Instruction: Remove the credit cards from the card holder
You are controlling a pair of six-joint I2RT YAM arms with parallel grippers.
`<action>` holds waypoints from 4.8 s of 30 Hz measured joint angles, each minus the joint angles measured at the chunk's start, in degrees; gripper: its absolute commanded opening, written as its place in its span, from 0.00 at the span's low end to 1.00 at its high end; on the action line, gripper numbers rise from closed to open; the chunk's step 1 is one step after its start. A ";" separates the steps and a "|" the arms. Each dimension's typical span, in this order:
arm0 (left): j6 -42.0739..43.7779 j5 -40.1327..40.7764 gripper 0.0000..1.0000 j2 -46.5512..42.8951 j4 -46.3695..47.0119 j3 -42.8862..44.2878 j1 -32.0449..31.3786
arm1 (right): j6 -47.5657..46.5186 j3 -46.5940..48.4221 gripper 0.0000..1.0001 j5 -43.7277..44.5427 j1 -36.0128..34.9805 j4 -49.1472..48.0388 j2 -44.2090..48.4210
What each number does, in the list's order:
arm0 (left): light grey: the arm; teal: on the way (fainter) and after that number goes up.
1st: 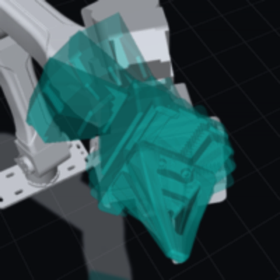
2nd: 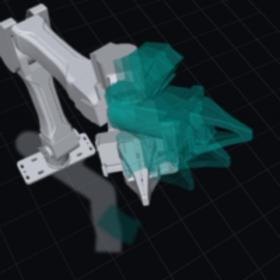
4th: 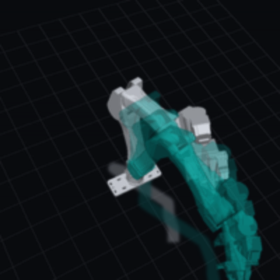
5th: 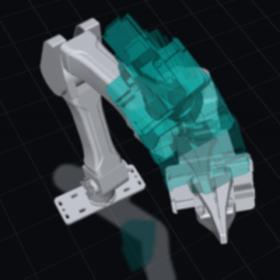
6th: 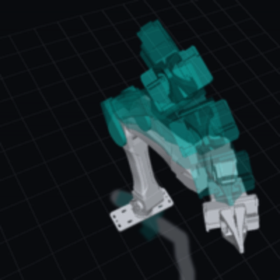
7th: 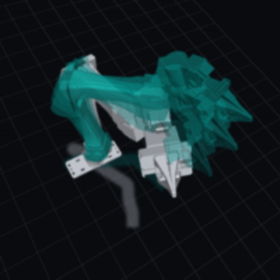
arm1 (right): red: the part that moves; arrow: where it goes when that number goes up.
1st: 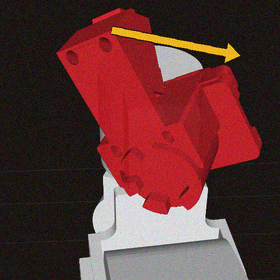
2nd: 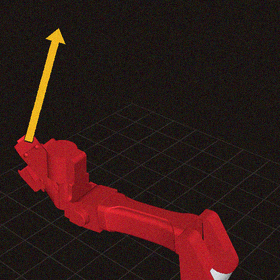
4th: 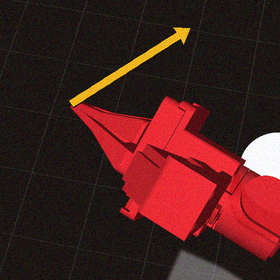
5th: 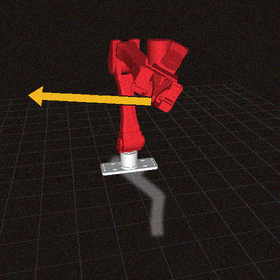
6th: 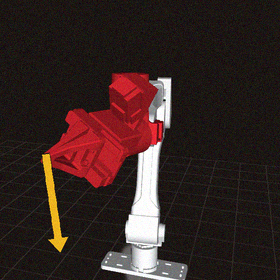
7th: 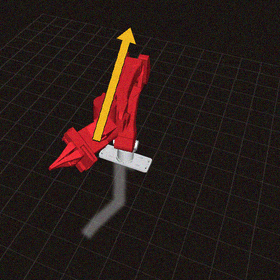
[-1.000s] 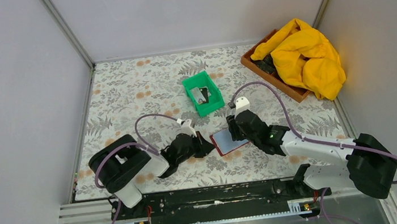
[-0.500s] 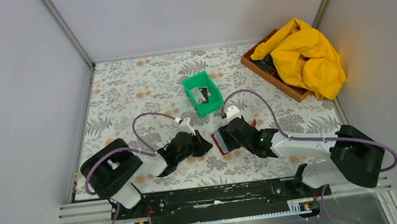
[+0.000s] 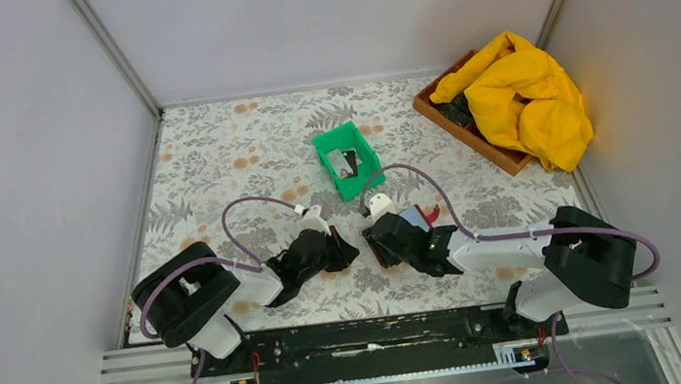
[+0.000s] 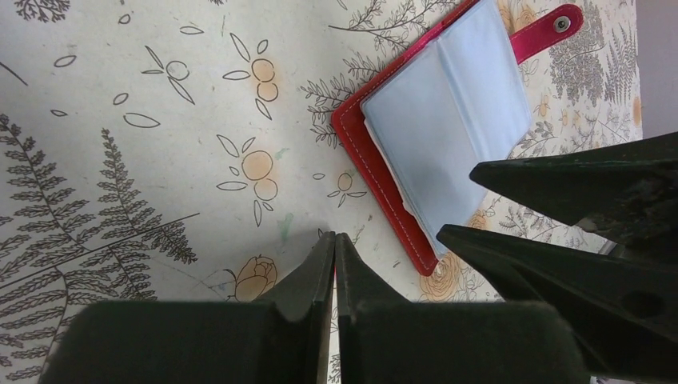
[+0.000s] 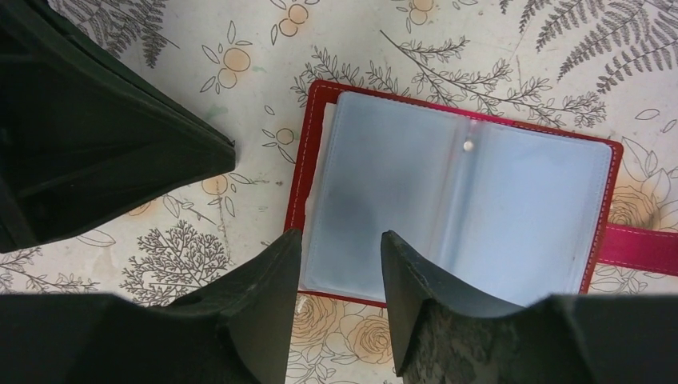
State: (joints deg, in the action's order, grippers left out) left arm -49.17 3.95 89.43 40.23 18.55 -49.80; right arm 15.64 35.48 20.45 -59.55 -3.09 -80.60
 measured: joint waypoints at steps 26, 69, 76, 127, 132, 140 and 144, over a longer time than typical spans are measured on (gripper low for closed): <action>-0.20 0.09 0.05 0.42 1.79 -0.68 0.00 | 2.16 2.16 0.00 2.97 -0.57 1.57 -4.52; -0.26 -3.10 0.04 3.74 3.43 1.68 0.00 | 8.04 -0.92 0.00 13.75 5.25 12.31 9.42; -0.35 -3.69 0.01 4.61 5.20 1.62 -0.02 | 11.04 -1.73 0.46 16.70 5.27 14.58 11.37; 6.19 -10.14 0.00 12.09 8.66 9.07 -0.94 | 18.40 -16.79 0.00 -24.63 25.18 -23.52 4.07; 6.03 -10.14 0.00 12.09 9.79 8.35 -0.94 | 18.40 -16.79 0.00 -24.65 26.32 -23.58 4.09; 6.05 -10.10 0.00 11.96 9.97 8.09 -0.94 | 18.58 -16.81 0.00 -25.75 26.93 -24.83 2.99; 6.05 -10.08 0.00 11.08 9.44 7.54 -0.94 | 18.60 -16.81 0.00 -26.36 26.93 -26.01 2.01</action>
State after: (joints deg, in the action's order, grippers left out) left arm -43.11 -6.13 100.51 49.67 26.09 -50.74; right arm 34.24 18.68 -5.91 -32.62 -29.10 -78.59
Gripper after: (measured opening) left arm 0.011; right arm 0.011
